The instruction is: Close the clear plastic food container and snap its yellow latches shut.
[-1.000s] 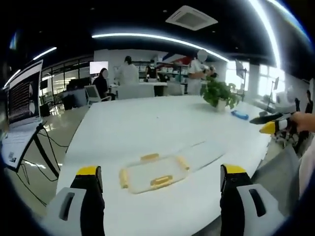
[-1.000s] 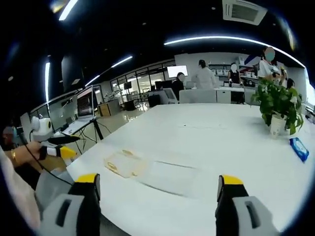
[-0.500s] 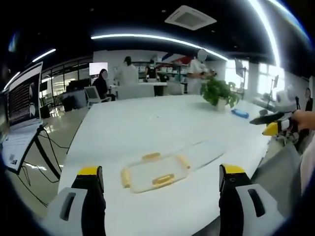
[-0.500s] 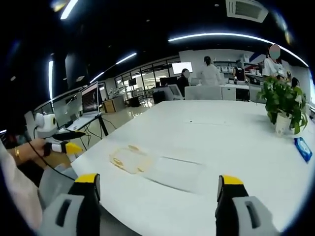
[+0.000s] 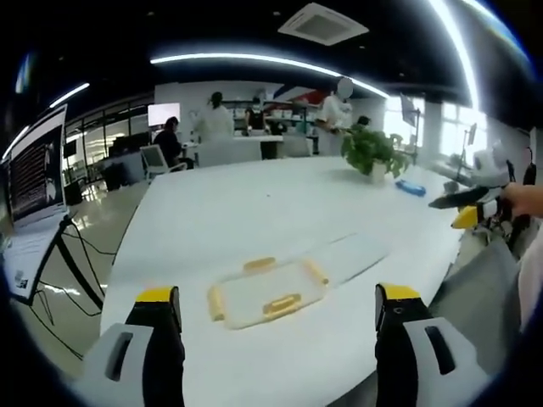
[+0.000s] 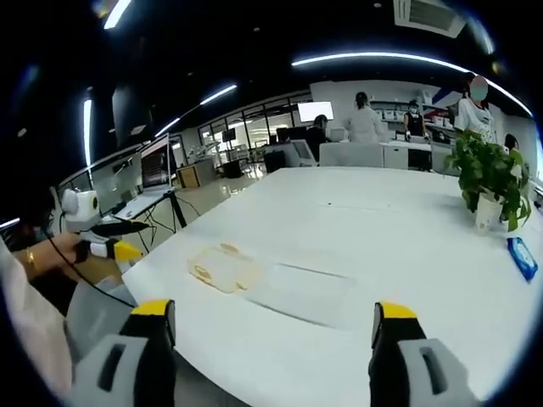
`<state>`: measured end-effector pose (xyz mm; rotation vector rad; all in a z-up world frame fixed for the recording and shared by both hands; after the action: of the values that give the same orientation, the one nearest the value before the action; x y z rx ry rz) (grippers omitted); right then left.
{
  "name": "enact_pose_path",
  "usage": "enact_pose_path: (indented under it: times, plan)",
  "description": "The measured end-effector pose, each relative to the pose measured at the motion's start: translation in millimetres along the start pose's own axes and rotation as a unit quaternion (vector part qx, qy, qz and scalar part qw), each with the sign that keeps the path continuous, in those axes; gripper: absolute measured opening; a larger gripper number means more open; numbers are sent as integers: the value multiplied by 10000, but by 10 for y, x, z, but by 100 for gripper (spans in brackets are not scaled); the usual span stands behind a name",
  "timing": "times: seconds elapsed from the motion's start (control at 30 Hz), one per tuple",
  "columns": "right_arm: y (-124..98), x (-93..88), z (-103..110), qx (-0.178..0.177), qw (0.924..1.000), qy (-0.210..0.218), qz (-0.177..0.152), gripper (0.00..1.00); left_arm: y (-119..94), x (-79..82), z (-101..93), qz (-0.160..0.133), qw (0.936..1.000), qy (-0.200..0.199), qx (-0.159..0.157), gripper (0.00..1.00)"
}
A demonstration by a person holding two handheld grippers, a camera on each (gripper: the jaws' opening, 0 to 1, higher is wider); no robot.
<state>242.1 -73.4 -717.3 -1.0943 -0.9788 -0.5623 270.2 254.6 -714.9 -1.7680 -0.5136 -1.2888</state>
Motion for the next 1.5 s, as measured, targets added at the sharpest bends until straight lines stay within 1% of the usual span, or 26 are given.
enact_pose_path:
  times: [0.07,0.2,0.4,0.53,0.73,0.83,1.07,1.13,1.2,1.23,1.27,1.3,1.33,1.37,1.43,1.5]
  plan:
    - [-1,-9,-8,-40,10000,12,22,94,-15,0,11,32,10000,53,17,93]
    - [4,-20,-1,-24,10000,44,41,95,-36,-55,43,163,9998,72,68,93]
    - [12,-26,7,-31,9999,10,122,95,-52,-74,50,183,9998,-40,80,91]
    - [20,-26,35,43,9998,91,164,95,-42,-72,41,202,9998,-59,44,91]
    - [19,-10,63,74,9998,26,166,94,-8,-75,43,258,9997,-36,2,90]
    - [18,-26,71,106,9997,4,225,94,2,-66,39,252,9997,-6,-36,90]
    - [33,-48,88,154,9994,-16,322,94,37,-93,80,361,9993,54,-107,90]
    - [66,-32,99,209,9990,-96,380,92,60,-115,114,452,9987,127,-175,89]
    - [110,-21,122,346,9979,-212,503,89,97,-143,153,508,9982,173,-253,89]
    - [154,8,136,379,9975,-275,534,87,127,-156,166,465,9983,131,-333,89]
    - [183,25,146,406,9970,-339,559,86,168,-198,172,499,9975,24,-495,89]
    - [238,61,162,454,9960,-498,585,87,189,-225,189,566,9969,36,-551,89]
    - [274,90,179,498,9950,-623,606,88,209,-249,215,643,9962,100,-573,89]
    - [307,122,201,559,9937,-749,618,88,232,-278,251,780,9948,229,-616,89]
    - [399,189,262,730,9901,-987,676,87,270,-288,300,856,9937,330,-651,89]
    - [488,232,304,806,9876,-1106,766,87,319,-278,364,908,9923,423,-725,89]
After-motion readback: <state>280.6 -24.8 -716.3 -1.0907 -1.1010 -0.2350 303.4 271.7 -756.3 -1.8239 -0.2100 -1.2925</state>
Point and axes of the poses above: the point that each gripper's makers call its tool centre point, and the gripper's own axes: y roughly forward along the fingers, z roughly to its left, x roughly out of its top, the point moved 5 cm from there along -y, roughly backward along the fingers, and after that the axes turned 7 degrees about -x, right-handed, at the moved point
